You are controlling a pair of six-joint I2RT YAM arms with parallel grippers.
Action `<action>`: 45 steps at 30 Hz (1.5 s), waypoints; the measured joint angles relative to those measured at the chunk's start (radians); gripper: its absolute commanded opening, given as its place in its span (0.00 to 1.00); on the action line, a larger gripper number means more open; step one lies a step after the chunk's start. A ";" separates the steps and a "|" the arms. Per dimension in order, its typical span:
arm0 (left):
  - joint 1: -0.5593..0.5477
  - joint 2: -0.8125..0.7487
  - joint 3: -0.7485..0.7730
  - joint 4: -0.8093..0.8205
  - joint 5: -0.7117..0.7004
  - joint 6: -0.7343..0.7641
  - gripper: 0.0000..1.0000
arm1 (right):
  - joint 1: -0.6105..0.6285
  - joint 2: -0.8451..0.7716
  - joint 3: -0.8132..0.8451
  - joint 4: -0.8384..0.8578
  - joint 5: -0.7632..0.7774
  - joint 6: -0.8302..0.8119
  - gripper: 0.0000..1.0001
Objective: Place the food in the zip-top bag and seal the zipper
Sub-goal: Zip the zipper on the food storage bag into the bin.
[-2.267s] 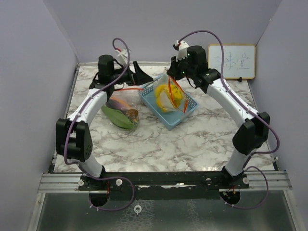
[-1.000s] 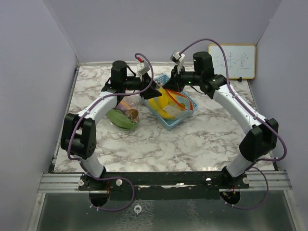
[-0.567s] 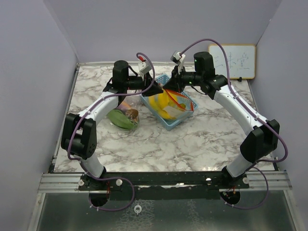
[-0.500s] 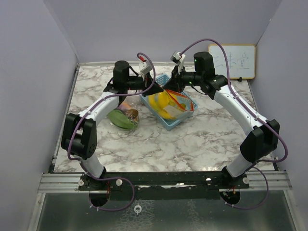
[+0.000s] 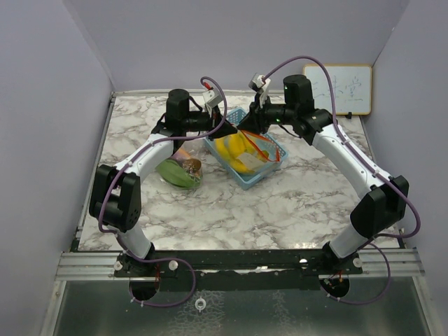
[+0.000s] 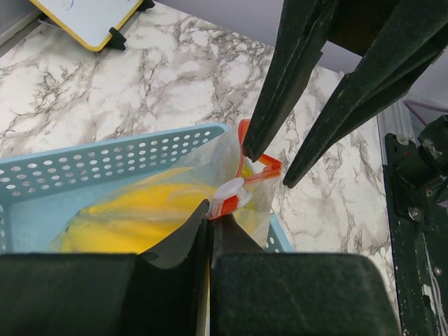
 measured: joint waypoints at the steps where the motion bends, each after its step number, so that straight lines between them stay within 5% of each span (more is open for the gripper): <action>1: 0.000 0.000 0.000 0.000 -0.001 -0.002 0.00 | 0.000 0.000 0.000 0.000 -0.002 -0.001 0.29; 13: 0.000 0.000 0.000 0.000 -0.007 -0.027 0.00 | 0.000 0.029 0.003 0.026 -0.058 0.006 0.34; 29: 0.002 0.006 0.002 0.006 -0.007 -0.042 0.00 | -0.004 0.093 0.017 0.068 -0.065 0.046 0.04; 38: 0.008 0.019 0.005 0.031 -0.008 -0.082 0.00 | -0.007 0.097 0.016 0.068 -0.055 0.048 0.02; 45: 0.088 0.021 -0.117 0.364 0.012 -0.386 0.00 | -0.002 0.029 -0.101 0.117 0.060 0.021 0.02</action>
